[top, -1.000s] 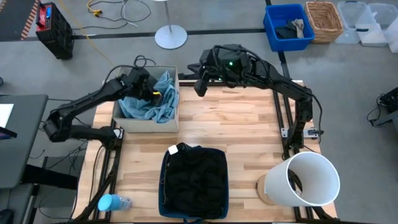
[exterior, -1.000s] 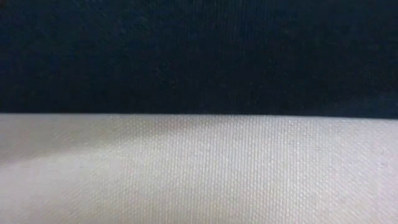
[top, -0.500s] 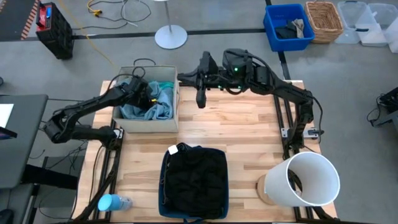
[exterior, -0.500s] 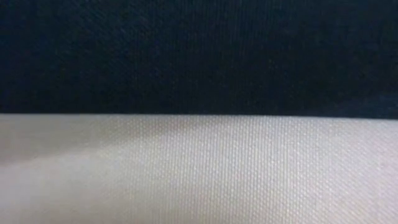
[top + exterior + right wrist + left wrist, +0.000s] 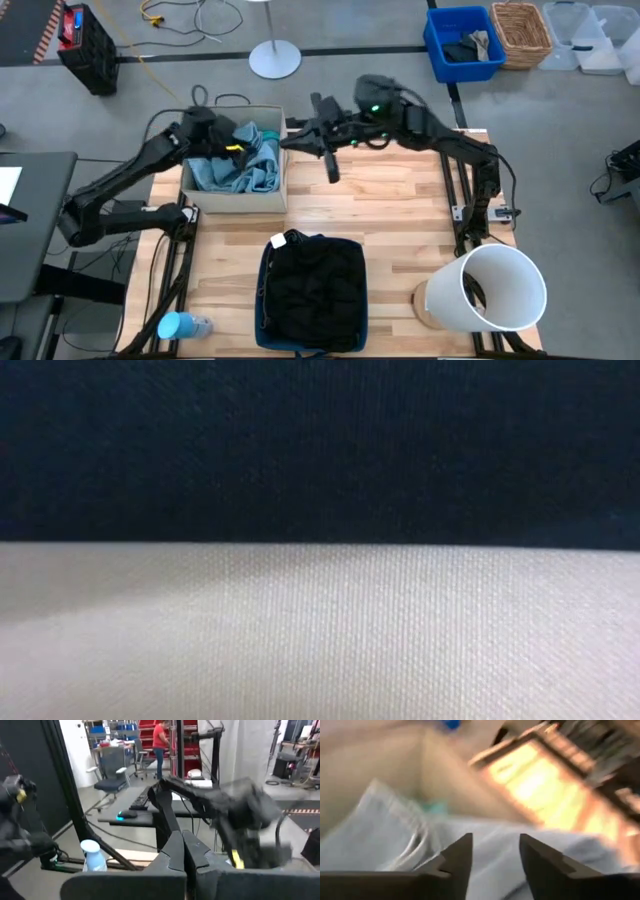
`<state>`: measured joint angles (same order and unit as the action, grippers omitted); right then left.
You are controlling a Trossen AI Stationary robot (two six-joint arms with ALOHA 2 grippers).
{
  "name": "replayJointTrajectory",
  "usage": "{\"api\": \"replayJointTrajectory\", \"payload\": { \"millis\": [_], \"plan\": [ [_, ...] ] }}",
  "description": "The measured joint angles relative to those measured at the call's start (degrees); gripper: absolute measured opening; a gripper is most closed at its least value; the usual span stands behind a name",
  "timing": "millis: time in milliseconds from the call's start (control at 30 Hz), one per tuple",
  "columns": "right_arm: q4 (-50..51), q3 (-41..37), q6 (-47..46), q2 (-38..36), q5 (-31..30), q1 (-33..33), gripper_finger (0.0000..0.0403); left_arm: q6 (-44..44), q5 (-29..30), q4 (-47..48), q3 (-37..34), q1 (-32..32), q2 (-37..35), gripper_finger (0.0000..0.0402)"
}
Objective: Sort clothes
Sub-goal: Return to Home Position
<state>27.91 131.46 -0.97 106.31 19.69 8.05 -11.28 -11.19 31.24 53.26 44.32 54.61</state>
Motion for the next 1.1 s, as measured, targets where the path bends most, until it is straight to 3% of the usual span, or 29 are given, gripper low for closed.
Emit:
{"api": "replayJointTrajectory", "payload": {
  "millis": [100, 233, 367, 567, 733, 833, 933, 1100],
  "plan": [
    [-4.96, -4.95, -0.95, -0.28, 0.05, 0.49, 0.0001, 0.62, -2.31, -4.71, 0.47, -1.21, -4.82, 0.0181],
    [-14.43, -12.13, -4.84, -1.14, 0.07, 1.61, 0.0, 1.92, -0.59, -10.58, 0.6, -2.56, -11.32, 0.0174],
    [-20.52, -18.47, -7.85, -1.15, -0.04, 2.16, 0.0, 4.69, -0.66, -9.65, -0.02, -2.61, -16.19, 0.0124],
    [-25.7, -25.96, -10.85, -3.4, -2.5, 2.1, 0.0, 2.36, -6.16, -8.92, -4.31, -2.65, -23.42, 0.002],
    [-27.86, -34.54, -10.16, -9.4, -10.09, 1.53, 0.0, -0.78, -6.48, -7.89, -7.53, -2.65, -29.8, 0.0006],
    [-31.71, -44.13, -10.91, -14.98, -14.8, 0.12, 0.0, 0.26, -6.31, -5.56, -8.85, -2.65, -33.25, 0.0001],
    [-42.25, -56.44, -12.29, -21.71, -18.37, -2.03, 0.0, -0.59, -6.1, -4.54, -10.66, -2.65, -36.13, 0.0001],
    [-52.09, -74.87, -12.75, -33.32, -19.04, -4.35, 0.0, -1.86, -6.49, -5.31, -12.83, -2.65, -40.01, 0.0001]
  ]
}}
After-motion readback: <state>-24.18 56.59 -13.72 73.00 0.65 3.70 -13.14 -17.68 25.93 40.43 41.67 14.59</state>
